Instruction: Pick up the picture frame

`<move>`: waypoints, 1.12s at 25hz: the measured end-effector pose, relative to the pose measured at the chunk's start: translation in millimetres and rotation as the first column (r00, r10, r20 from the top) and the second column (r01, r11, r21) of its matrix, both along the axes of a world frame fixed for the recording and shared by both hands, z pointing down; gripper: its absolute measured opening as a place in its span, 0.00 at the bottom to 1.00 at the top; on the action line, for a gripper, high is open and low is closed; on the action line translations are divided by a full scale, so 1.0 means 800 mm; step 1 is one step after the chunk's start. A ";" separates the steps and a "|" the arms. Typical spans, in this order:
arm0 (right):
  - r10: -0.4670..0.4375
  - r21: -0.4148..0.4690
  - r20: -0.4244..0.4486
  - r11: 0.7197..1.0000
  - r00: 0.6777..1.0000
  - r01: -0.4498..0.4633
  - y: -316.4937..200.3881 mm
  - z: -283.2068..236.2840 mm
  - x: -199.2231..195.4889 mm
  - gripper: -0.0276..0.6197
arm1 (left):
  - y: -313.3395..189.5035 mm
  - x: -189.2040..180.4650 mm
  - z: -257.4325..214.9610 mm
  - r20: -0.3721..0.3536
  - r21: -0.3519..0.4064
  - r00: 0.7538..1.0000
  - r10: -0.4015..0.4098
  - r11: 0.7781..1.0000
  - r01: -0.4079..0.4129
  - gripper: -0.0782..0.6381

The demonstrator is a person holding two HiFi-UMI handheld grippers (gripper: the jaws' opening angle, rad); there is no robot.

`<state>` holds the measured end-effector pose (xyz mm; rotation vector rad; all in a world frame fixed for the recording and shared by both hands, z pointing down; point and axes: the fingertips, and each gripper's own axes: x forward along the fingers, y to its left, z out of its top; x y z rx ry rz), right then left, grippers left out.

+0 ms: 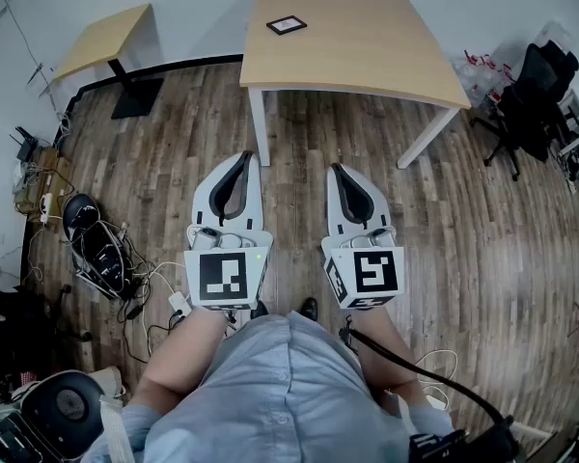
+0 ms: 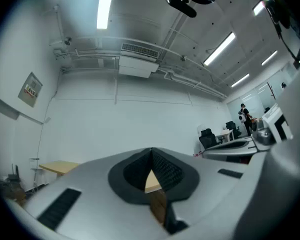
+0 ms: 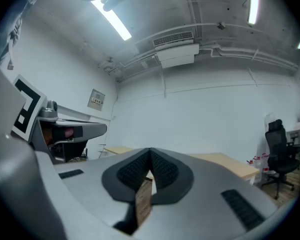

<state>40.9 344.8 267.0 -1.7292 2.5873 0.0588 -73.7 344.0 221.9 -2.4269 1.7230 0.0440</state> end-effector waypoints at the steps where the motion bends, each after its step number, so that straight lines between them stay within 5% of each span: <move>1: 0.000 0.000 0.000 1.000 1.000 0.000 0.000 0.000 0.001 0.04 | 0.000 0.001 0.002 0.026 0.002 1.000 0.003 1.000 -0.003 0.11; 17: -0.023 -0.008 0.027 1.000 0.999 0.024 -0.012 0.003 0.060 0.05 | -0.014 0.047 0.013 0.049 -0.016 0.998 -0.033 0.999 0.034 0.11; 28: -0.049 -0.055 -0.005 0.997 0.999 0.049 -0.070 0.027 0.065 0.05 | -0.060 0.033 0.045 0.070 -0.060 0.994 -0.080 0.995 0.084 0.11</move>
